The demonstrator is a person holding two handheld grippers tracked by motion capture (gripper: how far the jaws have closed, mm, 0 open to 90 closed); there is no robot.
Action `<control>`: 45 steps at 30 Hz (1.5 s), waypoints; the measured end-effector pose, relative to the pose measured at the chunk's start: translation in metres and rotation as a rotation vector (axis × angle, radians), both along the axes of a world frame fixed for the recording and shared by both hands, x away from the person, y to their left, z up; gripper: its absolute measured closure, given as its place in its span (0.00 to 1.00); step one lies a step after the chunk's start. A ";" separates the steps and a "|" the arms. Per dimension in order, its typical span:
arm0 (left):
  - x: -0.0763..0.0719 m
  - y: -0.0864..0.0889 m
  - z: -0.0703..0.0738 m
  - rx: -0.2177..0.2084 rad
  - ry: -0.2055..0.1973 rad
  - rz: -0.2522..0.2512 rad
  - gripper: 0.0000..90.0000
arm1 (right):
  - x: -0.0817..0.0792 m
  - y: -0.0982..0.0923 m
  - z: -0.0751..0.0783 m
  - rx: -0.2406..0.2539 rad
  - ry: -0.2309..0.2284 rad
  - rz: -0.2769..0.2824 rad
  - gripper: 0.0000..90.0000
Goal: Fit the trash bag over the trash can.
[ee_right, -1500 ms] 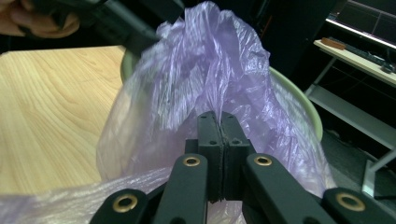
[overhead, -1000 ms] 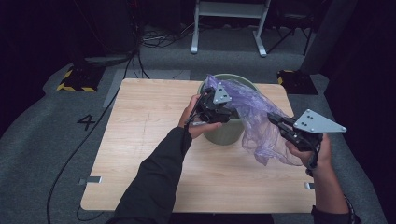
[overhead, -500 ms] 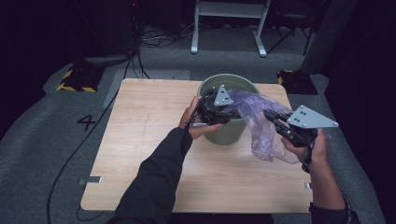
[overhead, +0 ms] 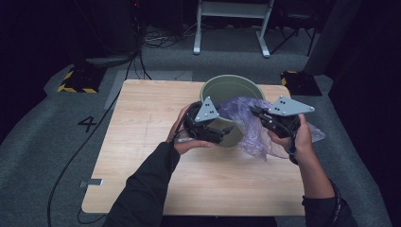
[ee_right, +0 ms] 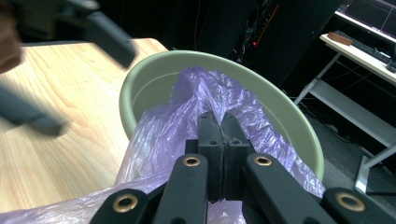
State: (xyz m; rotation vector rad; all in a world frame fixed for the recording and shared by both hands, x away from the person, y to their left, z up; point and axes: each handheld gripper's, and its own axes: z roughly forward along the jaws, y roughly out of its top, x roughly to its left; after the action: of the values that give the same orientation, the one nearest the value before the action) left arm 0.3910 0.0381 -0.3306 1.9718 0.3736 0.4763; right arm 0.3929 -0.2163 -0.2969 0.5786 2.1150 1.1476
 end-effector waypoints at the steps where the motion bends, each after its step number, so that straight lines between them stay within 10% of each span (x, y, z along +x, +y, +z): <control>1: -0.003 -0.001 -0.001 0.004 -0.005 -0.007 0.24 | 0.001 0.002 0.000 -0.001 0.005 0.000 1.00; 18: -0.048 -0.022 -0.011 -0.031 0.008 -0.155 0.23 | 0.014 0.020 -0.004 -0.055 0.060 -0.032 1.00; 25: -0.051 -0.040 -0.019 -0.030 0.032 -0.139 0.23 | 0.013 0.022 -0.005 -0.036 0.069 -0.038 1.00; 32: -0.037 -0.047 -0.025 -0.019 0.032 -0.043 0.58 | 0.010 0.023 -0.005 -0.016 0.076 -0.028 0.99; 38: -0.028 -0.040 -0.025 0.031 0.008 0.015 0.90 | 0.006 0.022 -0.005 0.021 0.053 -0.030 0.71; 45: -0.022 -0.025 -0.021 0.026 0.021 0.059 0.97 | -0.020 0.017 0.016 0.034 -0.043 0.038 0.34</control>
State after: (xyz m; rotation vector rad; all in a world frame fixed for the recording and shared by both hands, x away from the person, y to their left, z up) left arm 0.3690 0.0130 -0.3516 1.9962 0.4416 0.5009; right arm 0.3726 -0.1995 -0.2807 0.5270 2.0819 1.2085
